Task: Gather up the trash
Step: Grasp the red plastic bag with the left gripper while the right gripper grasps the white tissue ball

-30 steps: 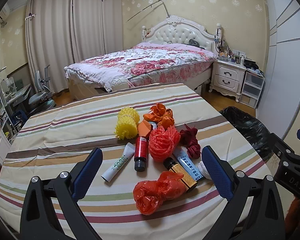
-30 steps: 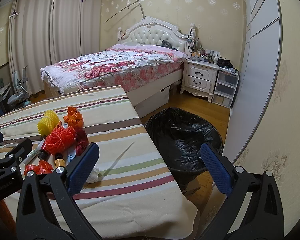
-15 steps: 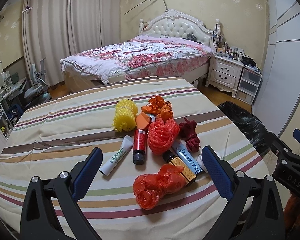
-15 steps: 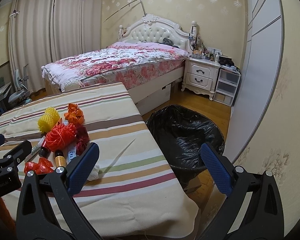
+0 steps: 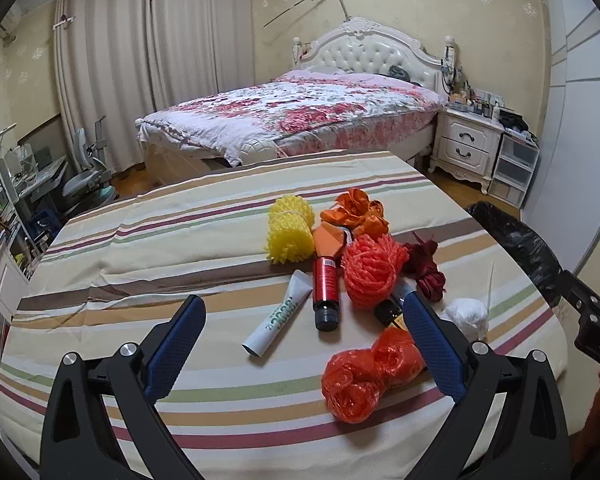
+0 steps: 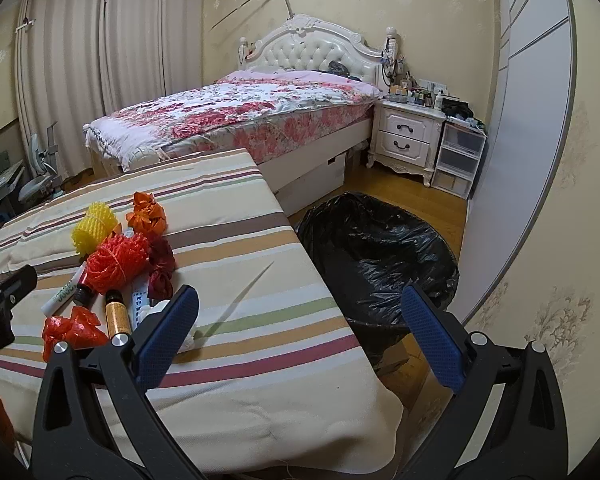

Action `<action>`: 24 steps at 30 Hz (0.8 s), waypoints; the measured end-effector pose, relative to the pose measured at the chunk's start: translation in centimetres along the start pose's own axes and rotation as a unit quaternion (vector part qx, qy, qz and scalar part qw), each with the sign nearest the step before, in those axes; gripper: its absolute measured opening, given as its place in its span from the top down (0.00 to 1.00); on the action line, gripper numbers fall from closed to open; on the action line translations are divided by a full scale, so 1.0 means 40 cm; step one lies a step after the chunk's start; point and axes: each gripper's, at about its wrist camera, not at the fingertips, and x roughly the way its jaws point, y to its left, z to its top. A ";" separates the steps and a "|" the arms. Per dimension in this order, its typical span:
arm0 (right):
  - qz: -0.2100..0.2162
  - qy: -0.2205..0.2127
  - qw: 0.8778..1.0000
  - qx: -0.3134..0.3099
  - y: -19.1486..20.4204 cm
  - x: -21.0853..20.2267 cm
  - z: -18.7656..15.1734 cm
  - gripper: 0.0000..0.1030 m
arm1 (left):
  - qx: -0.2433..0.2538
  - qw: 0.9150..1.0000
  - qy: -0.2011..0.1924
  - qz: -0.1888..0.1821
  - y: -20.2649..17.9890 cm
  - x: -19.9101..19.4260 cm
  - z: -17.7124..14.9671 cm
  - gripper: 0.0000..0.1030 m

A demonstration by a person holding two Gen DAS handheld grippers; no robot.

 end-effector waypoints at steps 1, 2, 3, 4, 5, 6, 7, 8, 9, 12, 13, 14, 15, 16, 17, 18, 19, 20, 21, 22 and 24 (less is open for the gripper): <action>0.001 0.002 1.000 0.000 -0.006 0.004 0.006 0.04 | 0.011 1.000 0.003 -0.003 -0.009 0.002 -0.007 0.07; 0.003 0.004 1.000 0.000 -0.004 0.006 0.007 0.04 | 0.020 1.000 0.008 -0.006 -0.018 0.005 -0.013 0.07; 0.004 0.005 1.000 0.000 -0.001 0.004 0.006 0.04 | 0.029 0.999 0.013 -0.011 -0.025 0.009 -0.020 0.07; 0.004 0.005 1.000 -0.001 0.001 0.002 0.004 0.04 | 0.033 0.999 0.016 -0.014 -0.028 0.013 -0.024 0.07; 0.004 0.006 1.000 -0.001 0.000 0.002 0.006 0.04 | 0.037 0.999 0.020 -0.017 -0.032 0.017 -0.026 0.07; 0.005 0.006 1.000 -0.002 0.000 0.000 0.004 0.04 | 0.040 0.999 0.023 -0.019 -0.035 0.020 -0.029 0.07; 0.005 0.006 1.000 -0.003 0.000 -0.001 0.002 0.05 | 0.044 0.998 0.026 -0.022 -0.039 0.022 -0.035 0.07; 0.005 0.007 1.000 -0.004 0.001 -0.002 -0.001 0.07 | 0.046 0.998 0.028 -0.023 -0.042 0.024 -0.038 0.07; 0.004 0.009 1.000 -0.005 0.003 -0.003 -0.003 0.10 | 0.048 0.998 0.029 -0.024 -0.043 0.024 -0.042 0.07; 0.012 0.022 1.000 -0.004 0.003 -0.001 -0.009 0.18 | 0.052 0.998 0.035 -0.027 -0.048 0.031 -0.054 0.08; 0.014 0.025 1.000 -0.003 0.001 -0.001 -0.011 0.18 | 0.054 0.997 0.039 -0.030 -0.051 0.034 -0.061 0.09; 0.014 0.025 1.000 -0.003 0.001 -0.001 -0.014 0.18 | 0.056 0.997 0.043 -0.035 -0.054 0.037 -0.067 0.12; 0.015 0.026 1.000 -0.004 0.003 -0.002 -0.016 0.18 | 0.059 0.996 0.048 -0.041 -0.058 0.042 -0.073 0.21; 0.015 0.026 1.000 -0.004 0.005 -0.002 -0.016 0.18 | 0.062 0.996 0.054 -0.045 -0.062 0.050 -0.077 0.27; 0.016 0.027 0.999 -0.005 0.007 -0.001 -0.017 0.18 | 0.064 0.995 0.063 -0.051 -0.066 0.061 -0.083 0.32; 0.018 0.028 0.999 -0.005 0.008 0.001 -0.018 0.18 | 0.062 0.994 0.073 -0.058 -0.066 0.070 -0.087 0.36; 0.019 0.029 0.999 -0.006 0.010 0.002 -0.018 0.18 | 0.059 0.993 0.083 -0.067 -0.063 0.081 -0.091 0.41; 0.020 0.030 0.999 -0.007 0.011 0.005 -0.019 0.18 | 0.055 0.992 0.089 -0.071 -0.060 0.086 -0.093 0.51; 0.021 0.031 0.999 -0.008 0.013 0.008 -0.020 0.18 | 0.051 0.992 0.091 -0.073 -0.055 0.088 -0.095 0.60; 0.022 0.033 0.999 -0.010 0.016 0.011 -0.020 0.18 | 0.046 0.992 0.089 -0.076 -0.049 0.086 -0.095 0.61; 0.024 0.037 0.999 -0.012 0.026 0.020 -0.021 0.18 | 0.038 0.993 0.076 -0.084 -0.038 0.069 -0.094 0.62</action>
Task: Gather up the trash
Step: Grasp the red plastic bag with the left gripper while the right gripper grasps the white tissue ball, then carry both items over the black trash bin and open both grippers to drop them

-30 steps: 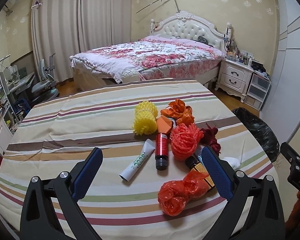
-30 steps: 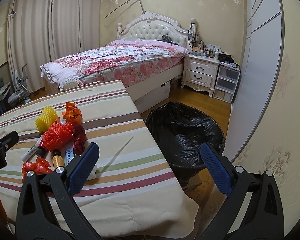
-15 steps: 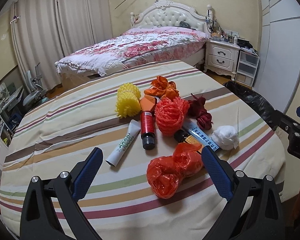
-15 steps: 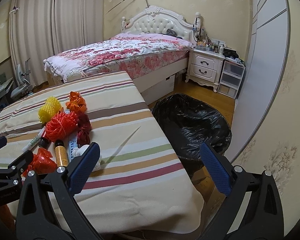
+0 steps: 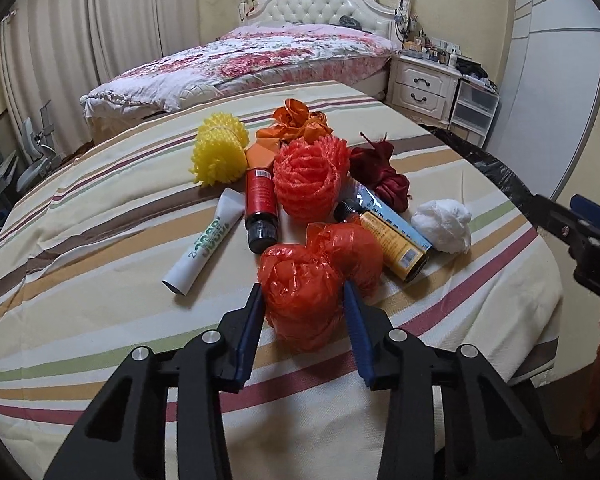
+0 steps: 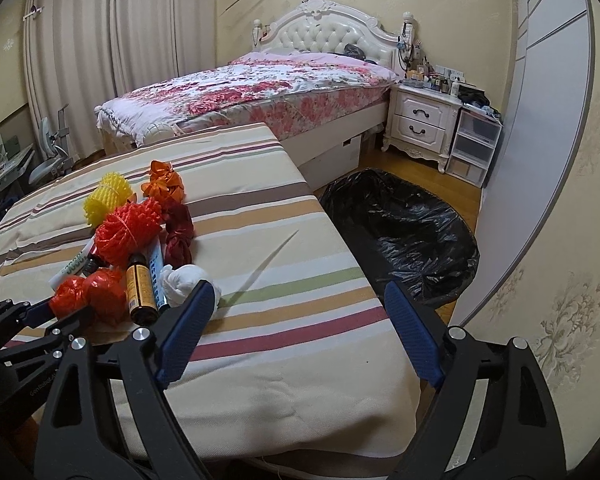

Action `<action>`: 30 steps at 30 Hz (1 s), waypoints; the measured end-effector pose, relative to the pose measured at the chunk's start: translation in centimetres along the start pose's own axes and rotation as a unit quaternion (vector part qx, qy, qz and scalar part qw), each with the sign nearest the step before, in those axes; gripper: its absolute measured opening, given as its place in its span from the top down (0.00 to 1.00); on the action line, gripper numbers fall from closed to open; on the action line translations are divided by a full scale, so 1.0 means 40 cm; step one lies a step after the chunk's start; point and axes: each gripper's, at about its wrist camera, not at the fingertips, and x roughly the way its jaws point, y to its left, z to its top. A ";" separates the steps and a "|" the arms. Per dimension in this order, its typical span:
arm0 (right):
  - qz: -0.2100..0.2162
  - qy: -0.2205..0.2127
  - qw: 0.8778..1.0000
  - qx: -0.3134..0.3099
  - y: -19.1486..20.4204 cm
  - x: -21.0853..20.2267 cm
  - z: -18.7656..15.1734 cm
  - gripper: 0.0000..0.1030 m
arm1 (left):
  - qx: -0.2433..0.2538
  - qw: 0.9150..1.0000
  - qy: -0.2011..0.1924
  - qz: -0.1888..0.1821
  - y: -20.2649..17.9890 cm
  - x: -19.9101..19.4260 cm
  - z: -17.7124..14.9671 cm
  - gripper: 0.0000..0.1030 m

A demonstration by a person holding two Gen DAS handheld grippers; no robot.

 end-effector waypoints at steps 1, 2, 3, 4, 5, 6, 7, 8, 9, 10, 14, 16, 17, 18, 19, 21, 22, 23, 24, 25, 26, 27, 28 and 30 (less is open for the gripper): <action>0.003 0.002 1.000 -0.002 0.005 0.003 0.000 0.18 | 0.000 1.000 -0.008 0.000 -0.001 -0.008 0.000 0.62; 0.005 0.002 1.000 -0.005 0.011 0.008 -0.001 0.18 | 0.003 1.000 -0.016 0.000 -0.002 -0.018 0.001 0.62; 0.007 0.004 1.000 -0.010 0.019 0.012 -0.001 0.18 | 0.005 1.000 -0.021 0.000 -0.004 -0.025 0.000 0.63; 0.010 0.006 1.000 -0.014 0.026 0.015 -0.001 0.18 | 0.006 1.000 -0.024 0.000 -0.004 -0.026 0.001 0.63; 0.013 0.008 1.000 -0.017 0.033 0.019 -0.001 0.18 | 0.006 1.000 -0.027 0.000 -0.004 -0.028 0.002 0.63; 0.016 0.009 1.000 -0.020 0.040 0.021 0.000 0.18 | 0.005 1.000 -0.030 0.001 -0.002 -0.032 0.003 0.64; 0.020 0.010 1.000 -0.023 0.046 0.023 -0.001 0.18 | 0.003 0.999 -0.036 0.004 0.002 -0.039 0.004 0.64; 0.022 0.010 0.999 -0.026 0.054 0.025 0.000 0.18 | 0.001 0.999 -0.042 0.008 0.007 -0.046 0.007 0.64; 0.025 0.011 0.999 -0.029 0.061 0.027 0.002 0.18 | -0.002 0.999 -0.048 0.010 0.014 -0.055 0.010 0.64; 0.029 0.012 0.999 -0.034 0.072 0.029 0.000 0.18 | -0.006 0.998 -0.056 0.014 0.022 -0.063 0.014 0.64; 0.046 0.019 0.997 -0.059 0.116 0.045 0.005 0.26 | -0.027 0.996 -0.080 0.040 0.054 -0.080 0.026 0.64; 0.050 0.023 0.996 -0.069 0.134 0.058 0.003 0.28 | -0.037 0.994 -0.085 0.054 0.070 -0.078 0.032 0.64; 0.052 0.027 0.996 -0.074 0.141 0.066 0.003 0.33 | -0.040 0.993 -0.088 0.061 0.077 -0.075 0.035 0.64; 0.058 0.033 0.995 -0.077 0.149 0.078 0.003 0.36 | -0.043 0.993 -0.089 0.066 0.082 -0.073 0.038 0.64; 0.065 0.043 0.994 -0.078 0.153 0.089 0.002 0.41 | -0.046 0.992 -0.090 0.070 0.087 -0.070 0.039 0.64; 0.078 0.061 0.992 -0.075 0.157 0.109 -0.001 0.52 | -0.052 0.992 -0.089 0.070 0.096 -0.063 0.042 0.64; 0.088 0.068 0.991 -0.073 0.163 0.119 -0.006 0.66 | -0.055 0.992 -0.088 0.069 0.099 -0.060 0.044 0.64; 0.097 0.070 0.990 -0.068 0.162 0.121 -0.007 0.67 | -0.057 0.992 -0.087 0.068 0.101 -0.058 0.045 0.64; 0.095 0.066 0.991 -0.067 0.161 0.117 -0.006 0.68 | -0.059 0.992 -0.087 0.066 0.103 -0.057 0.045 0.64; 0.096 0.063 0.991 -0.068 0.161 0.113 -0.004 0.70 | -0.061 0.992 -0.087 0.063 0.104 -0.056 0.047 0.64; 0.097 0.060 0.991 -0.068 0.159 0.106 -0.005 0.70 | -0.062 0.992 -0.088 0.060 0.104 -0.056 0.047 0.64; 0.096 0.056 0.992 -0.065 0.155 0.101 -0.002 0.70 | -0.062 0.992 -0.089 0.058 0.102 -0.057 0.049 0.64; 0.095 0.050 0.992 -0.062 0.150 0.093 0.003 0.70 | -0.061 0.992 -0.091 0.057 0.098 -0.059 0.052 0.64; 0.091 0.037 0.993 -0.058 0.140 0.078 0.012 0.70 | -0.057 0.992 -0.097 0.052 0.089 -0.062 0.061 0.64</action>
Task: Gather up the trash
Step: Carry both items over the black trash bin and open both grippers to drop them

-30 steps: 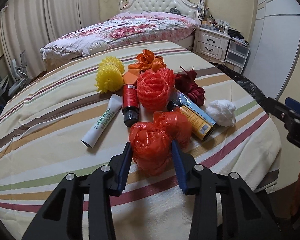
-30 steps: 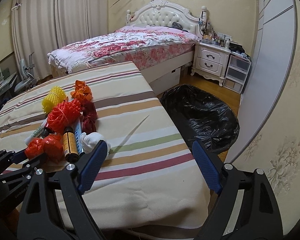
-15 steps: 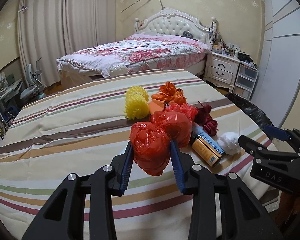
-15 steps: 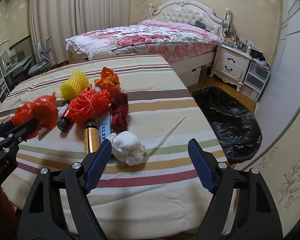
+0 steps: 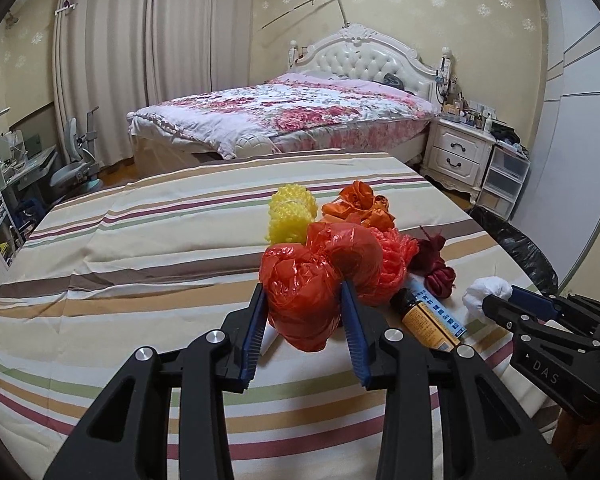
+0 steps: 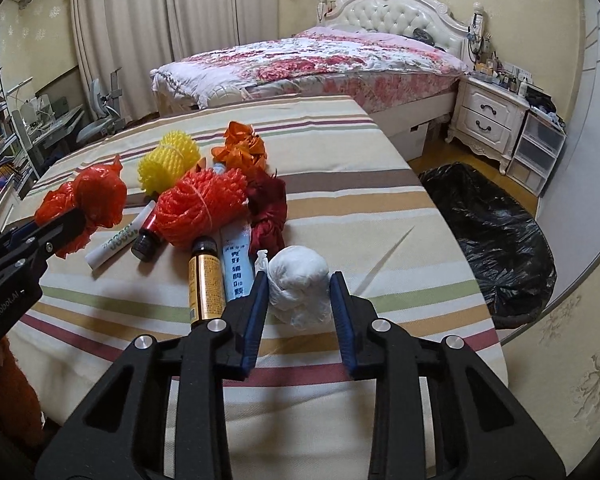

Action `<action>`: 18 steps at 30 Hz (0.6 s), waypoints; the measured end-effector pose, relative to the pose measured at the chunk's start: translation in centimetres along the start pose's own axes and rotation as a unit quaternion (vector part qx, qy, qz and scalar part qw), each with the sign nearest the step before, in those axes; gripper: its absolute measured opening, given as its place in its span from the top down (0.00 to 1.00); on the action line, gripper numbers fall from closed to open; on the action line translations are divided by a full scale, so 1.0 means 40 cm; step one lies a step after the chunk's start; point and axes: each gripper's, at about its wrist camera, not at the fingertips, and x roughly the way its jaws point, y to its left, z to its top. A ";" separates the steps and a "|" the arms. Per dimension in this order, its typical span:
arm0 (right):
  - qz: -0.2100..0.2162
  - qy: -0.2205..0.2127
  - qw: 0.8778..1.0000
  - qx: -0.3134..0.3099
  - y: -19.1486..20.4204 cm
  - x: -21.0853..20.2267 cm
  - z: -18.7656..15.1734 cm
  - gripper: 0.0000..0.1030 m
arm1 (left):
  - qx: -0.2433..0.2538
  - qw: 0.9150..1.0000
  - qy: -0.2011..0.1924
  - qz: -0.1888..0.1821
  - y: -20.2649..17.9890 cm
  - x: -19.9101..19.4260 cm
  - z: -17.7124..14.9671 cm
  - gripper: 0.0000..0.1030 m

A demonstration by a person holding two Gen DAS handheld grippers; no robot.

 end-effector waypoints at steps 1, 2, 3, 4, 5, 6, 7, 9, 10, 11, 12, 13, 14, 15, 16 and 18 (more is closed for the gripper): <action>-0.003 -0.006 1.000 0.002 -0.006 -0.008 0.003 0.70 | 0.001 1.000 -0.003 -0.004 -0.008 -0.002 0.006 0.64; -0.008 -0.013 1.000 0.003 -0.014 -0.017 0.009 0.71 | 0.002 1.000 -0.006 -0.009 -0.016 -0.003 0.011 0.64; -0.012 -0.020 1.000 0.004 -0.025 -0.025 0.017 0.71 | 0.004 1.000 -0.008 -0.014 -0.025 -0.002 0.020 0.64; -0.017 -0.026 1.000 0.006 -0.036 -0.031 0.025 0.71 | 0.009 1.000 -0.011 -0.017 -0.037 -0.001 0.027 0.64; -0.021 -0.032 0.999 0.008 -0.047 -0.038 0.033 0.71 | 0.014 1.000 -0.013 -0.019 -0.048 0.002 0.033 0.64; -0.027 -0.038 0.999 0.011 -0.060 -0.046 0.040 0.71 | 0.019 0.999 -0.015 -0.022 -0.061 0.006 0.040 0.64; -0.036 -0.046 0.998 0.014 -0.077 -0.054 0.049 0.71 | 0.023 0.999 -0.015 -0.027 -0.075 0.012 0.049 0.64; -0.052 -0.058 0.997 0.023 -0.116 -0.062 0.062 0.71 | 0.024 0.999 -0.014 -0.042 -0.099 0.024 0.065 0.64; -0.058 -0.062 0.996 0.029 -0.137 -0.064 0.068 0.71 | 0.027 0.998 -0.012 -0.052 -0.115 0.033 0.075 0.64; -0.066 -0.065 0.995 0.036 -0.161 -0.065 0.075 0.71 | 0.033 0.998 -0.013 -0.057 -0.133 0.041 0.084 0.64; -0.075 -0.067 0.994 0.043 -0.185 -0.063 0.081 0.71 | 0.039 0.997 -0.015 -0.060 -0.150 0.048 0.090 0.64; -0.082 -0.068 0.993 0.051 -0.210 -0.061 0.085 0.71 | 0.049 0.996 -0.018 -0.066 -0.176 0.060 0.099 0.64; -0.088 -0.069 0.992 0.059 -0.231 -0.057 0.088 0.71 | 0.054 0.996 -0.018 -0.070 -0.193 0.067 0.104 0.64; -0.094 -0.070 0.991 0.066 -0.254 -0.054 0.091 0.71 | 0.059 0.995 -0.018 -0.074 -0.211 0.076 0.109 0.64; -0.102 -0.071 0.990 0.073 -0.280 -0.048 0.095 0.71 | 0.064 0.995 -0.016 -0.080 -0.233 0.088 0.116 0.64; -0.116 -0.068 0.987 0.084 -0.320 -0.034 0.099 0.71 | 0.072 0.993 -0.011 -0.090 -0.273 0.111 0.126 0.64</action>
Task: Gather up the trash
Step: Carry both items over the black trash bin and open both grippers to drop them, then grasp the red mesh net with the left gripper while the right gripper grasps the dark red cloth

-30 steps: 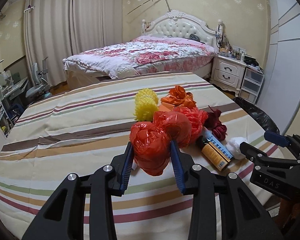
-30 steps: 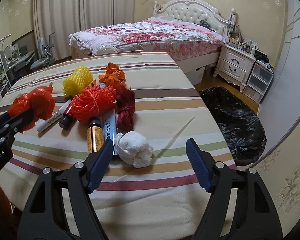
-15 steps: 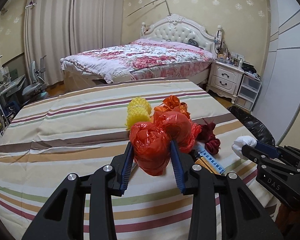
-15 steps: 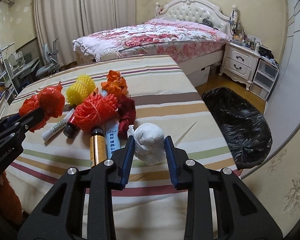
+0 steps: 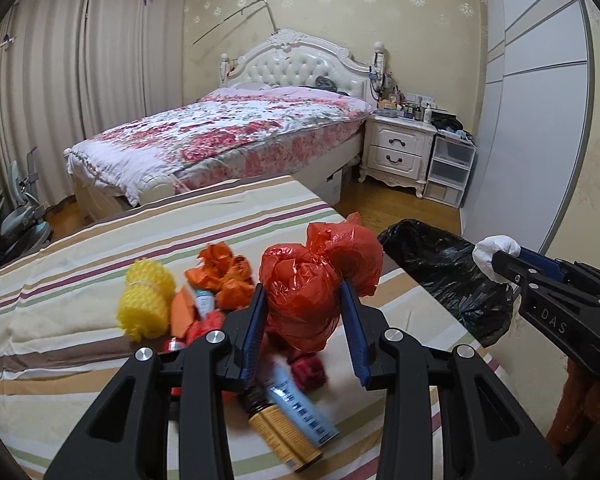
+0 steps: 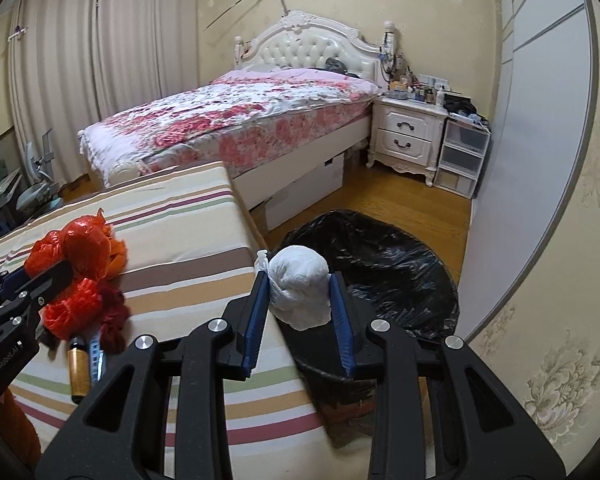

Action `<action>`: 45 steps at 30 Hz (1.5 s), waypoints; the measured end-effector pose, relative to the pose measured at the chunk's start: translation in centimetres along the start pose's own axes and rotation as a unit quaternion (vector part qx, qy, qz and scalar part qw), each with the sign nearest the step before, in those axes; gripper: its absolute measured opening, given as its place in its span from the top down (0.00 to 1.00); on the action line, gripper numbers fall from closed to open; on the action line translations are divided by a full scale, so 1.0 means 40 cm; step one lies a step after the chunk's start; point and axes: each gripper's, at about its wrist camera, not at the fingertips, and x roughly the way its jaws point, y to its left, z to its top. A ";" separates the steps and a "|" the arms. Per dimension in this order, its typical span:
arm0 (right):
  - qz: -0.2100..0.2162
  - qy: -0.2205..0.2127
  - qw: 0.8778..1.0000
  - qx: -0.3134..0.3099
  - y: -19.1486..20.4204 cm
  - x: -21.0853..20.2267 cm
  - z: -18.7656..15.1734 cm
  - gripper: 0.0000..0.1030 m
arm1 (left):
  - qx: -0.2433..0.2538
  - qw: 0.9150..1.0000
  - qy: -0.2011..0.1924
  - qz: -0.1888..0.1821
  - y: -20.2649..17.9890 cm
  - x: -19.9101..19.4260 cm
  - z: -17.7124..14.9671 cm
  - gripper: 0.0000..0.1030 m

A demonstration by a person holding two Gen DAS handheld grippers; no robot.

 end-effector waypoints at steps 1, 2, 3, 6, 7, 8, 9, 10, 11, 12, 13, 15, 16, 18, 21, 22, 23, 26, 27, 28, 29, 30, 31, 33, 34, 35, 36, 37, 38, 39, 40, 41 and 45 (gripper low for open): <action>-0.005 0.002 1.000 0.005 -0.017 0.012 0.004 0.71 | 0.003 1.000 0.001 -0.007 -0.018 0.016 0.009 0.64; -0.010 0.003 1.000 0.009 -0.031 0.022 0.007 0.70 | 0.007 1.000 0.002 -0.012 -0.034 0.030 0.017 0.64; -0.016 0.005 1.000 0.013 -0.046 0.035 0.010 0.70 | 0.012 1.000 0.003 -0.016 -0.050 0.043 0.021 0.64; -0.035 0.009 0.999 0.025 -0.088 0.073 0.017 0.70 | 0.026 0.999 0.009 -0.029 -0.097 0.092 0.043 0.64; -0.039 0.011 0.999 0.028 -0.097 0.083 0.017 0.70 | 0.031 0.999 0.013 -0.033 -0.113 0.111 0.051 0.64; -0.043 0.013 0.998 0.033 -0.110 0.097 0.018 0.70 | 0.035 0.999 0.016 -0.036 -0.126 0.128 0.058 0.64; -0.046 0.015 0.998 0.037 -0.121 0.110 0.019 0.70 | 0.038 0.998 0.019 -0.038 -0.138 0.143 0.062 0.64; -0.048 0.016 0.998 0.040 -0.129 0.121 0.020 0.70 | 0.043 0.998 0.022 -0.040 -0.151 0.161 0.067 0.64; -0.051 0.017 0.998 0.043 -0.137 0.130 0.019 0.70 | 0.046 0.998 0.025 -0.041 -0.164 0.175 0.070 0.64; -0.055 0.017 0.997 0.045 -0.146 0.141 0.021 0.70 | 0.050 0.997 0.027 -0.042 -0.172 0.187 0.072 0.64; -0.058 0.018 0.997 0.047 -0.154 0.152 0.023 0.70 | 0.054 0.997 0.030 -0.043 -0.183 0.202 0.076 0.64; -0.062 0.021 0.996 0.054 -0.169 0.169 0.022 0.70 | 0.060 0.997 0.034 -0.045 -0.199 0.223 0.079 0.64; -0.062 0.022 0.996 0.059 -0.179 0.177 0.021 0.70 | 0.064 0.996 0.037 -0.047 -0.208 0.238 0.082 0.64; -0.064 0.026 0.995 0.065 -0.192 0.192 0.021 0.70 | 0.065 0.996 0.043 -0.049 -0.221 0.252 0.081 0.64; -0.066 0.032 0.995 0.073 -0.214 0.214 0.017 0.69 | 0.068 0.995 0.050 -0.050 -0.238 0.274 0.082 0.63; -0.066 0.035 0.994 0.076 -0.219 0.220 0.015 0.69 | 0.072 0.995 0.051 -0.048 -0.243 0.282 0.082 0.63; -0.065 0.036 0.994 0.078 -0.224 0.226 0.015 0.68 | 0.075 0.995 0.051 -0.047 -0.248 0.288 0.084 0.63; -0.068 0.036 0.993 0.087 -0.242 0.238 0.015 0.59 | 0.082 0.994 0.052 -0.047 -0.259 0.297 0.083 0.57; -0.068 0.035 0.993 0.089 -0.245 0.240 0.014 0.58 | 0.082 0.994 0.053 -0.047 -0.260 0.300 0.083 0.50; -0.070 0.035 0.993 0.090 -0.246 0.242 0.014 0.57 | 0.082 0.994 0.053 -0.048 -0.265 0.303 0.083 0.46; -0.073 0.035 0.993 0.090 -0.247 0.242 0.012 0.55 | 0.081 0.994 0.051 -0.047 -0.265 0.304 0.083 0.39; -0.075 0.034 0.992 0.092 -0.250 0.241 0.012 0.54 | 0.080 0.995 0.048 -0.044 -0.264 0.303 0.083 0.37; -0.076 0.034 0.992 0.094 -0.254 0.240 0.011 0.54 | 0.080 0.995 0.046 -0.041 -0.265 0.302 0.083 0.36; -0.079 0.034 0.992 0.098 -0.257 0.238 0.011 0.53 | 0.080 0.995 0.044 -0.037 -0.264 0.300 0.085 0.29; -0.080 0.034 0.991 0.100 -0.259 0.235 0.012 0.53 | 0.077 0.995 0.042 -0.035 -0.261 0.297 0.087 0.29; -0.081 0.033 0.991 0.102 -0.260 0.231 0.012 0.53 | 0.075 0.996 0.042 -0.034 -0.255 0.295 0.090 0.28; -0.082 0.032 0.991 0.103 -0.261 0.226 0.012 0.52 | 0.072 0.996 0.042 -0.033 -0.250 0.293 0.094 0.28; -0.083 0.031 0.991 0.104 -0.262 0.220 0.013 0.50 | 0.068 0.996 0.041 -0.031 -0.243 0.286 0.097 0.27; -0.084 0.030 0.990 0.105 -0.262 0.214 0.015 0.47 | 0.064 0.997 0.040 -0.030 -0.236 0.278 0.099 0.27; -0.084 0.029 0.991 0.105 -0.260 0.207 0.015 0.46 | 0.061 0.997 0.039 -0.028 -0.229 0.270 0.101 0.26; -0.083 0.027 0.991 0.105 -0.257 0.199 0.016 0.46 | 0.057 0.997 0.037 -0.027 -0.219 0.259 0.104 0.26; -0.080 0.025 0.991 0.104 -0.251 0.188 0.016 0.45 | 0.054 0.998 0.036 -0.026 -0.211 0.248 0.106 0.25; -0.071 0.022 0.993 0.096 -0.218 0.147 0.008 0.44 | 0.052 0.998 0.029 -0.016 -0.177 0.197 0.099 0.25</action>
